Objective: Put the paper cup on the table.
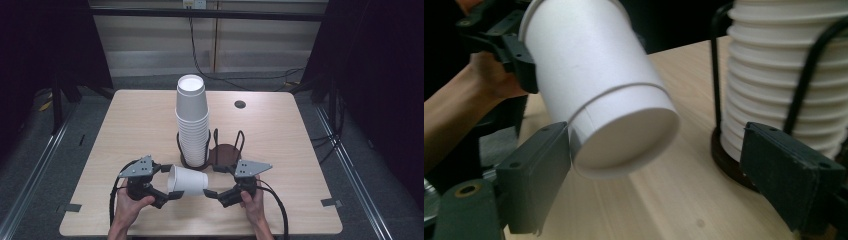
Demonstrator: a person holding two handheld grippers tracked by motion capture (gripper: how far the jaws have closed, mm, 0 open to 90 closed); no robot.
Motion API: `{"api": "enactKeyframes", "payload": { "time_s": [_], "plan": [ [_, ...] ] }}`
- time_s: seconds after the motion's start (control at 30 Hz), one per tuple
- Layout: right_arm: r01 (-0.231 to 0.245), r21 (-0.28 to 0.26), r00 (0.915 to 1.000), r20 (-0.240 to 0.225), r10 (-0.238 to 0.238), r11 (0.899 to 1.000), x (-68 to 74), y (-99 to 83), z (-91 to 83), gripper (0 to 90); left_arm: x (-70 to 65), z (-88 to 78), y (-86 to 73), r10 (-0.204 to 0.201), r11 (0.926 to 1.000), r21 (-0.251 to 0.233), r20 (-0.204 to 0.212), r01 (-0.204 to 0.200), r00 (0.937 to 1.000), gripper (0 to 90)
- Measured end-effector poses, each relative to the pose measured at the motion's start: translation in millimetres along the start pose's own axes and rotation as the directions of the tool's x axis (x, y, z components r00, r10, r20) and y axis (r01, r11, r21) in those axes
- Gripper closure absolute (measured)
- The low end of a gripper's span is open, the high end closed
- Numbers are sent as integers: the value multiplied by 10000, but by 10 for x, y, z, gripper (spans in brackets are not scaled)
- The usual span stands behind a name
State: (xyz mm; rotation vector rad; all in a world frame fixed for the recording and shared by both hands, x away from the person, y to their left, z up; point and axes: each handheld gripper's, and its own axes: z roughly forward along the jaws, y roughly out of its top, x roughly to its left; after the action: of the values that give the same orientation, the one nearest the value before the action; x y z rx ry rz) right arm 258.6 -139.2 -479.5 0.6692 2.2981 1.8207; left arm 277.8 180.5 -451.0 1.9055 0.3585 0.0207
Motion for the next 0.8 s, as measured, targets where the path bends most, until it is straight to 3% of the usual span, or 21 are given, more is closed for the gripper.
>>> {"api": "enactKeyframes", "payload": {
  "time_s": [0.1,0.17,0.27,0.4,0.57,0.63,0.7,0.77,0.8],
  "plan": [
    [-205,-176,9994,268,210,9996,-6,-33,-42,127,12,-38,-15,-96,9998,167,-222,100,9997,104],
    [-95,-312,9988,487,110,9995,-2,-58,-63,127,22,-58,-22,-159,9997,178,-206,163,9997,104],
    [88,-450,9932,1166,-35,9989,8,-91,-83,127,40,-87,-22,-367,9989,289,-404,379,9985,103],
    [62,-1010,9757,2185,161,9949,8,-170,-125,126,55,-158,-26,-445,9980,418,-679,474,9967,103],
    [434,-1442,9452,3263,61,9886,21,-228,-151,127,87,-280,1,-388,9964,713,-956,457,9947,102],
    [691,-1851,9292,3695,43,9803,15,-260,-157,131,107,-335,13,-377,9963,727,-1005,451,9942,101],
    [814,-1745,9180,3966,-56,9813,-3,-291,-155,131,138,-393,18,-500,9963,643,-1100,574,9927,101],
    [792,-1812,9163,4005,0,9802,-8,-299,-158,130,169,-439,20,-568,9949,748,-1317,671,9897,101],
    [823,-1766,9101,4143,-18,9808,-7,-307,-153,130,184,-455,19,-568,9941,837,-1402,690,9885,101]
  ]
}}
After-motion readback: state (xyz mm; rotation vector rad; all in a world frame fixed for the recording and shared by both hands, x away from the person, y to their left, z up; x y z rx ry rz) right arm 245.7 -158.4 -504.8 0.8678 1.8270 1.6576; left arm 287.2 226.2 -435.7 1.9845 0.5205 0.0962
